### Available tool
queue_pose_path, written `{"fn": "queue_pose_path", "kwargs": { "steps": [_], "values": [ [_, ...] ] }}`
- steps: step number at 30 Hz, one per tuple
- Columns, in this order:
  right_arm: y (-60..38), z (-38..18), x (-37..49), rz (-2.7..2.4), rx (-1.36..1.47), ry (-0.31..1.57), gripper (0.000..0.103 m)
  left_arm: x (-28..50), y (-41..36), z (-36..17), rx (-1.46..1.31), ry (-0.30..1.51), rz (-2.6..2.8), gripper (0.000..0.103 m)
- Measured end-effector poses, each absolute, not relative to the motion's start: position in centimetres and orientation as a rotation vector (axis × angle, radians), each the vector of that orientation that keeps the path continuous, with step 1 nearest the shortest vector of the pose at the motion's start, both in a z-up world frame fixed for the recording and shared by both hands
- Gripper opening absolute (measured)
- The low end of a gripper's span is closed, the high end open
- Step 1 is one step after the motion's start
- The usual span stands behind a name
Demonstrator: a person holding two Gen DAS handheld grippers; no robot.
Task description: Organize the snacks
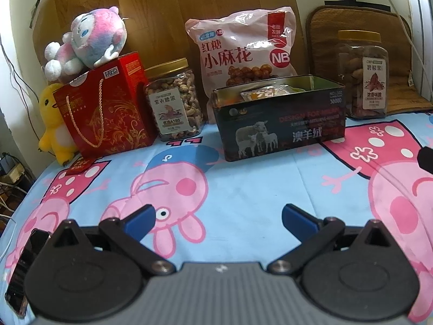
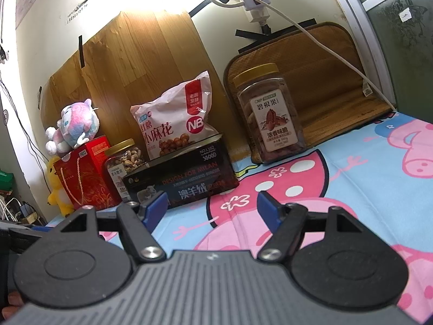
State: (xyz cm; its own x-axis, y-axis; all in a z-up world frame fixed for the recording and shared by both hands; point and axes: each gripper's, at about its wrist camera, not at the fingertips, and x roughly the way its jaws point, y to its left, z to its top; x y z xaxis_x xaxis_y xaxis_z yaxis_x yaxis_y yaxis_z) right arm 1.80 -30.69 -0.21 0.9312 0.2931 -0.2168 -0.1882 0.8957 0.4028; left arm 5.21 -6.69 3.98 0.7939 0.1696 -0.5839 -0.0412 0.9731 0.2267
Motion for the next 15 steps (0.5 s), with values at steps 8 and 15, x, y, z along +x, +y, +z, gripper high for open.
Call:
{"fn": "queue_pose_path", "kwargs": {
  "steps": [8, 15],
  "values": [
    [-30.5, -0.1, 1.8, 0.252, 0.387, 0.277, 0.075, 5.3, -6.1, 4.2, 0.213, 0.632, 0.138, 0.103],
    [-30.6, -0.2, 1.8, 0.252, 0.388, 0.276, 0.075, 5.4, -5.5, 4.2, 0.211, 0.636, 0.149, 0.103]
  ]
}}
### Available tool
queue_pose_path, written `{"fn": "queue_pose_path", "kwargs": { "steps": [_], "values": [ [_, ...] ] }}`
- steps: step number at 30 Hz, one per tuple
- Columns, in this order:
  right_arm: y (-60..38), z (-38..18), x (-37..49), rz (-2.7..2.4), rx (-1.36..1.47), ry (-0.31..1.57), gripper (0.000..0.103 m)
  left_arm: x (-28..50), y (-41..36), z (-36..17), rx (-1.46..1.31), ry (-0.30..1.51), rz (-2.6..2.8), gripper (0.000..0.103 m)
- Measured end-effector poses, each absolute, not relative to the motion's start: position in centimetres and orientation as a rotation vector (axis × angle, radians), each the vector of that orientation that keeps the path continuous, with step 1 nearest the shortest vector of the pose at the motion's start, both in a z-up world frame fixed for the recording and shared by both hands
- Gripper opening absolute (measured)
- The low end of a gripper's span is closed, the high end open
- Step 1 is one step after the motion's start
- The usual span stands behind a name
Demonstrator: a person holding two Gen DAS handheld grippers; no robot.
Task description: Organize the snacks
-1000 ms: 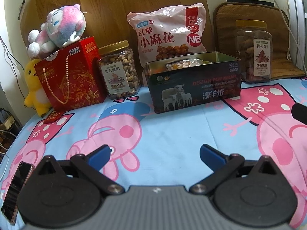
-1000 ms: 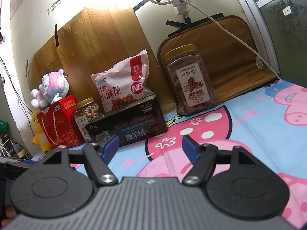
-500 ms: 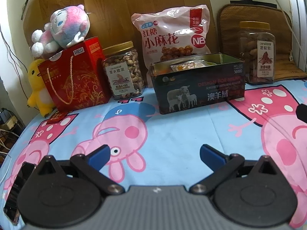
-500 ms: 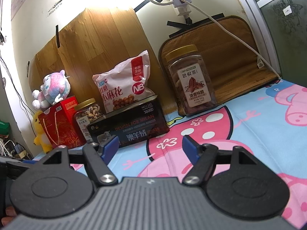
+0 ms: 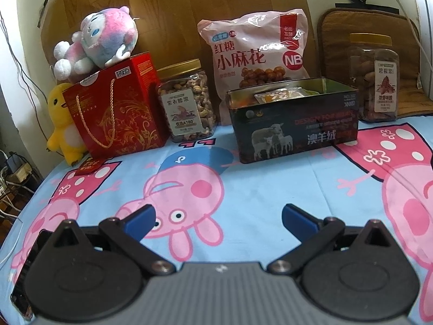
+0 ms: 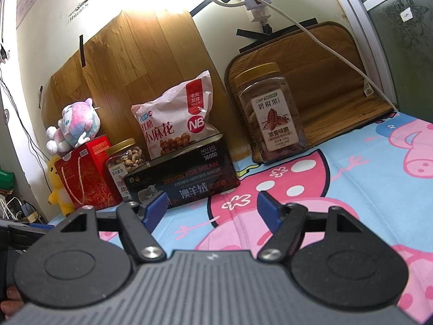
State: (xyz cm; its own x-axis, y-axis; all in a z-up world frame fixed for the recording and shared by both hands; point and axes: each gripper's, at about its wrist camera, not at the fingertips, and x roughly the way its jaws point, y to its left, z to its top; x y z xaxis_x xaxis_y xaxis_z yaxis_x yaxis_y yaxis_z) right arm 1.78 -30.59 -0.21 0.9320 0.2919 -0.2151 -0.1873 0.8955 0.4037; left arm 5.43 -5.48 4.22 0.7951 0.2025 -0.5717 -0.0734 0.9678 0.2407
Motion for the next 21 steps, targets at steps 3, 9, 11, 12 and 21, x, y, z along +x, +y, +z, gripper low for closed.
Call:
{"fn": "queue_pose_path", "kwargs": {
  "steps": [3, 9, 11, 12, 21],
  "values": [
    [-30.5, -0.2, 1.8, 0.253, 0.387, 0.276, 0.075, 5.5, -5.1, 4.2, 0.205, 0.637, 0.158, 0.103],
    [-30.5, -0.2, 1.8, 0.255, 0.387, 0.276, 0.075, 5.4, -4.4, 4.2, 0.196, 0.64, 0.173, 0.103],
    [-30.5, -0.2, 1.8, 0.255, 0.387, 0.276, 0.075, 5.4, -4.1, 4.3, 0.191, 0.639, 0.177, 0.103],
    [-30.5, -0.2, 1.8, 0.255, 0.387, 0.275, 0.075, 5.3, -4.0, 4.3, 0.19, 0.637, 0.178, 0.103],
    [-30.6, -0.3, 1.9, 0.259, 0.384, 0.278, 0.075, 4.7, -2.0, 4.7, 0.165, 0.627, 0.198, 0.103]
  ]
}}
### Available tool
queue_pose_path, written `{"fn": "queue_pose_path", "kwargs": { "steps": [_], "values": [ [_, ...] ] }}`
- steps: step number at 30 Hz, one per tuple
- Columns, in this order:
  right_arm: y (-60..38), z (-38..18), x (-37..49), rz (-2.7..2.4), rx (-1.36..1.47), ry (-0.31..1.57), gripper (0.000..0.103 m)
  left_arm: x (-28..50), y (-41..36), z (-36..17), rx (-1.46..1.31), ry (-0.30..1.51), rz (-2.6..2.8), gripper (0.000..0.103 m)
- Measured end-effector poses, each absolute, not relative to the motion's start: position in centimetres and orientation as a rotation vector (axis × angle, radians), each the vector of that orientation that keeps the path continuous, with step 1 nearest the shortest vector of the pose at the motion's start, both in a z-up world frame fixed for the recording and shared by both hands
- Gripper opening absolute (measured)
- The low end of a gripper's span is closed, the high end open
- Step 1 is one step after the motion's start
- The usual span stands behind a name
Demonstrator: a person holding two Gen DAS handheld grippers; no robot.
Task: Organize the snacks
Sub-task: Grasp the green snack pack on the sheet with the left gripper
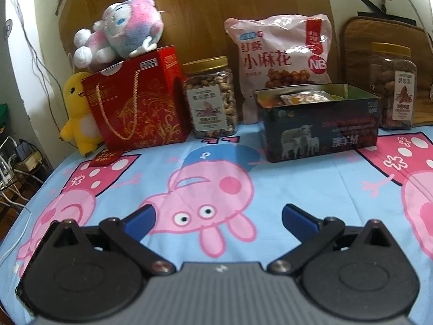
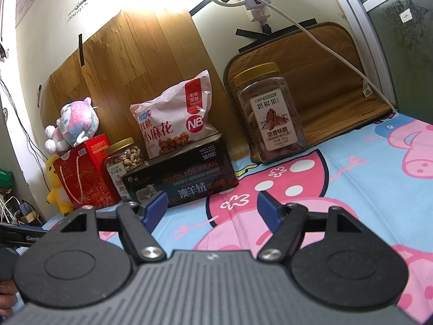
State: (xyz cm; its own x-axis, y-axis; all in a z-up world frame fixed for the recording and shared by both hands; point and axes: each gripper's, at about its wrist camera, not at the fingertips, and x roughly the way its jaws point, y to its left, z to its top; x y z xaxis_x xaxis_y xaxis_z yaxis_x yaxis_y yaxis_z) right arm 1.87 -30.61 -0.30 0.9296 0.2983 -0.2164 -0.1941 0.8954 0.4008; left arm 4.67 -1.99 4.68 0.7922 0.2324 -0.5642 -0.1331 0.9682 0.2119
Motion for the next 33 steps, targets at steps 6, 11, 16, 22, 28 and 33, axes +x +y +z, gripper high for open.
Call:
{"fn": "queue_pose_path", "kwargs": {
  "steps": [6, 11, 16, 22, 28, 33],
  "values": [
    [-29.5, -0.3, 1.7, 0.357, 0.323, 0.343, 0.075, 3.3, 2.1, 5.3, 0.108, 0.606, 0.208, 0.103],
    [-25.3, 0.1, -1.3, 0.621, 0.206, 0.422, 0.075, 1.3, 5.2, 5.4, 0.015, 0.647, 0.083, 0.103],
    [-20.9, 0.5, -3.2, 0.786, 0.04, 0.463, 0.075, 0.2, 6.4, 4.7, -0.127, 0.759, -0.166, 0.095],
    [-18.2, -0.8, -2.8, 0.776, -0.084, 0.553, 0.075, -0.2, 6.2, 3.2, -0.212, 0.871, -0.304, 0.071],
    [-17.1, -1.2, -3.0, 0.778, -0.138, 0.547, 0.065, -0.7, 5.3, 2.2, -0.179, 0.899, -0.417, 0.066],
    [-17.0, -1.2, -3.3, 0.781, -0.145, 0.534, 0.045, -0.6, 3.8, 2.2, -0.143, 0.892, -0.465, 0.05]
  ]
}}
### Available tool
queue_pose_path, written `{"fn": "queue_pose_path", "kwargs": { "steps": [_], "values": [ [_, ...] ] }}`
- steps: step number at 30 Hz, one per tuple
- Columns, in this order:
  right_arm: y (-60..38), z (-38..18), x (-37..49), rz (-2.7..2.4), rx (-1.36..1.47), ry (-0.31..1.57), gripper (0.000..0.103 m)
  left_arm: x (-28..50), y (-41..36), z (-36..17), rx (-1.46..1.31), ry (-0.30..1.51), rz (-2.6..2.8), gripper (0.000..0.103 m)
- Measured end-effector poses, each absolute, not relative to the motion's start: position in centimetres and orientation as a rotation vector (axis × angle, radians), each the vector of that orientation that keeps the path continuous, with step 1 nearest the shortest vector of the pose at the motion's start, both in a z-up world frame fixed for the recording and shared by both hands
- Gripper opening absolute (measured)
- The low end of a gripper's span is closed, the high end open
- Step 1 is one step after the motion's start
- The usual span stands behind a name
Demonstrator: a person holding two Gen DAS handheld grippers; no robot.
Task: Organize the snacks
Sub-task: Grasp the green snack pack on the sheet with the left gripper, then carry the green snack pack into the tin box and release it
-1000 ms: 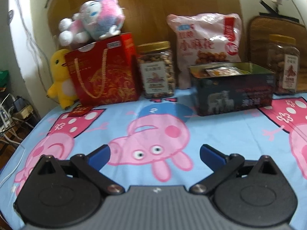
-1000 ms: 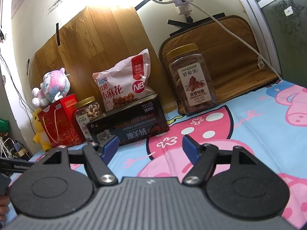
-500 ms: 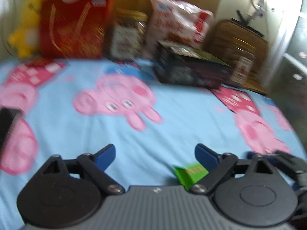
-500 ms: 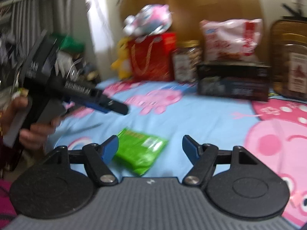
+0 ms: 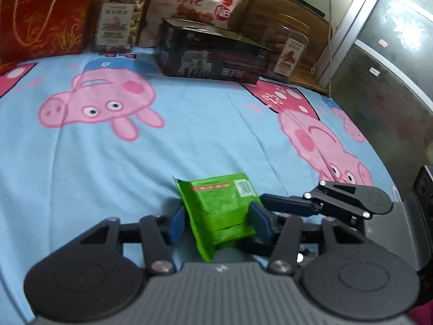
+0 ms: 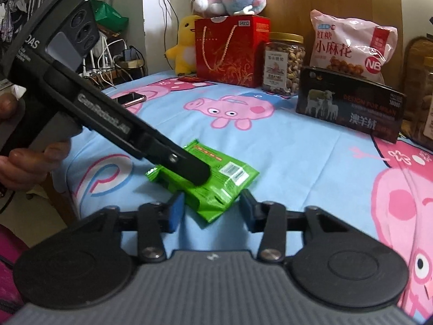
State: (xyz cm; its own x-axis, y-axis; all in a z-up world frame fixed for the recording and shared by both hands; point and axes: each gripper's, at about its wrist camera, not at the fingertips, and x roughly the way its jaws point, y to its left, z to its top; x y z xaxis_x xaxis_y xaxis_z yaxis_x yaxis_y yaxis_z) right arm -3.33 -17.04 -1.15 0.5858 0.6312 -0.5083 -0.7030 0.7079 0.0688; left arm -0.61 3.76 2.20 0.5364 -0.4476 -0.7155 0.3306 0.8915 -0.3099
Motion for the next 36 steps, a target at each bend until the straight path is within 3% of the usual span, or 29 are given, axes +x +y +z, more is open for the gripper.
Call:
{"fn": "queue_pose_path", "kwargs": {
  "steps": [4, 13, 24, 36],
  "values": [
    [-17.9, -0.8, -3.0, 0.737, -0.112, 0.522, 0.044, 0.1, 2.9, 2.7, -0.122, 0.872, -0.476, 0.045],
    [-20.5, 2.2, -0.7, 0.618, -0.079, 0.436, 0.044, 3.6, -0.6, 6.1, -0.039, 0.768, -0.54, 0.044],
    [-22.4, 7.1, 9.9, 0.513, -0.092, 0.341, 0.044, 14.5, -4.8, 12.1, -0.04, 0.65, -0.538, 0.044],
    [-24.1, 4.5, 21.2, 0.387, -0.089, 0.384, 0.045, 27.8, -7.8, 8.8, -0.094, 0.735, -0.502, 0.043]
  ]
}}
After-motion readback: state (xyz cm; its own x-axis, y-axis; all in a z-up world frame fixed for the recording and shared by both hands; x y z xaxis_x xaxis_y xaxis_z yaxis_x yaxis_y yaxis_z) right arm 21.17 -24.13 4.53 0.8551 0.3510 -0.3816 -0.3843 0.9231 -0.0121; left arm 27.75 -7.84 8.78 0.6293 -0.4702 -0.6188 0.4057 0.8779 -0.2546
